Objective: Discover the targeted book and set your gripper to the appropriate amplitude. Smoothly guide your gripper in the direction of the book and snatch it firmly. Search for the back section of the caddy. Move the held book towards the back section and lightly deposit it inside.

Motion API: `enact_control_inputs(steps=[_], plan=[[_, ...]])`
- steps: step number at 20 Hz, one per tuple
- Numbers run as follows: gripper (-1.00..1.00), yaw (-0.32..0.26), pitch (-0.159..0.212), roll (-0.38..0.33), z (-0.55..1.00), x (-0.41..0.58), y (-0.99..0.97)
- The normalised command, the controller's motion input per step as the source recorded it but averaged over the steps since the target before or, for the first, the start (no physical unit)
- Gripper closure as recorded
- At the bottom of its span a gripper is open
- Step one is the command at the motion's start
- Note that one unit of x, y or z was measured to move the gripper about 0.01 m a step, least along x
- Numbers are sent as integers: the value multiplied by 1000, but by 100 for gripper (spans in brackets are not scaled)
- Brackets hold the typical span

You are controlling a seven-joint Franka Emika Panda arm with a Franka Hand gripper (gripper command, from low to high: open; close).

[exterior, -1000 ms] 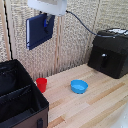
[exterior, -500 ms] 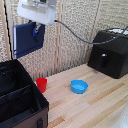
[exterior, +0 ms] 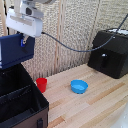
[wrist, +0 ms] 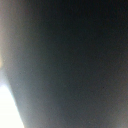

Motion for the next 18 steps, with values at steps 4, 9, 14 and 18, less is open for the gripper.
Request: enact_control_inputs(steps=[4, 9, 14, 18], plan=[[100, -62, 18, 0, 349, 136, 869], [100, -13, 56, 0, 627, 108, 842], [100, -3, 71, -94, 328, 401, 681], [100, 43, 99, -245, -179, 661, 196]])
